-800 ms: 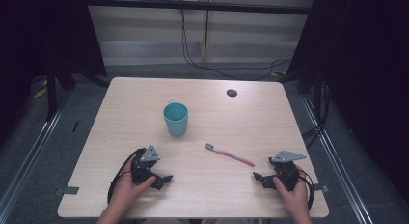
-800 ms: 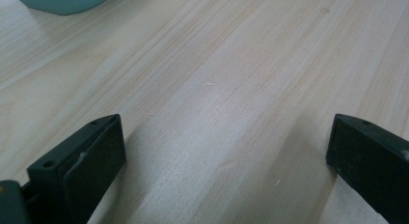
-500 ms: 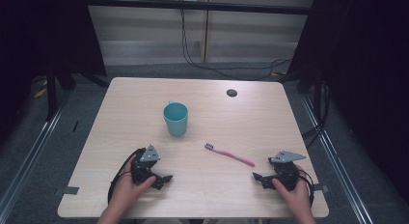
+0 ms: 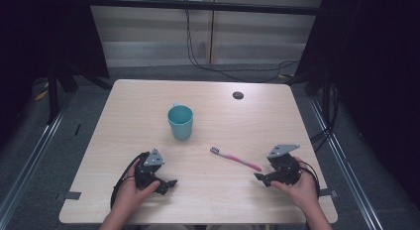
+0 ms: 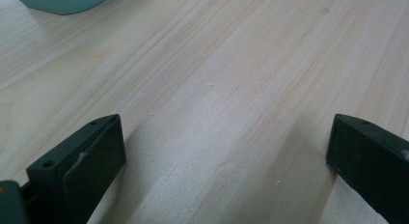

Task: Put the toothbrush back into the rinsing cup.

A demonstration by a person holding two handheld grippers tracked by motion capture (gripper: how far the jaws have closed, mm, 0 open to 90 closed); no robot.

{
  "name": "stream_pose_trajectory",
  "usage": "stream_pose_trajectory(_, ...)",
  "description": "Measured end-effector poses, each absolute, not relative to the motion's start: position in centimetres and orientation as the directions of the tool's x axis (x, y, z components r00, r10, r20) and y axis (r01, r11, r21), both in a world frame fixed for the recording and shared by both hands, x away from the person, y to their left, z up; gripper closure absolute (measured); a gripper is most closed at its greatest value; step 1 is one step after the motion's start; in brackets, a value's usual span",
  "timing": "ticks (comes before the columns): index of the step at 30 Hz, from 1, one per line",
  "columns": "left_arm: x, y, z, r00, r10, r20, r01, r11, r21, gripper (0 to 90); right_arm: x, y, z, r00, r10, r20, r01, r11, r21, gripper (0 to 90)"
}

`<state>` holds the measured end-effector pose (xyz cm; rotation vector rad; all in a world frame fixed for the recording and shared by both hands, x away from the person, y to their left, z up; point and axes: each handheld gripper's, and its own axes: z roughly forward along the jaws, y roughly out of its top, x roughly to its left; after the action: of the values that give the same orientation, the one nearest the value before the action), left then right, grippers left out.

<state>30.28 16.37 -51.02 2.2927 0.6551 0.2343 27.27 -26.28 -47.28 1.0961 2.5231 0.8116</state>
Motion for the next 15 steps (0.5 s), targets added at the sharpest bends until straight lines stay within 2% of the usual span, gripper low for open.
stream_pose_trajectory(4,30.3,16.4,-51.0,0.854,0.52,-0.023,0.388,-0.605,0.696,0.0,29.2,-24.3,-46.1,-0.73,0.68,-0.067,0.549,0.642,0.535,24.9)
stream_pose_trajectory(9,30.3,16.4,-51.0,0.854,0.52,-0.025,0.387,-0.603,0.697,0.0,30.7,-22.4,-45.9,-0.758,0.65,-0.058,0.557,0.69,0.462,28.8)
stream_pose_trajectory(11,30.3,16.4,-51.0,0.853,0.521,-0.023,0.388,-0.605,0.696,0.0,31.1,-21.9,-46.0,-0.772,0.634,-0.055,0.55,0.707,0.445,31.9)
stream_pose_trajectory(15,30.3,16.4,-51.0,0.854,0.521,-0.023,0.388,-0.605,0.695,0.0,31.6,-21.2,-46.1,-0.779,0.626,-0.038,0.552,0.713,0.432,32.5)
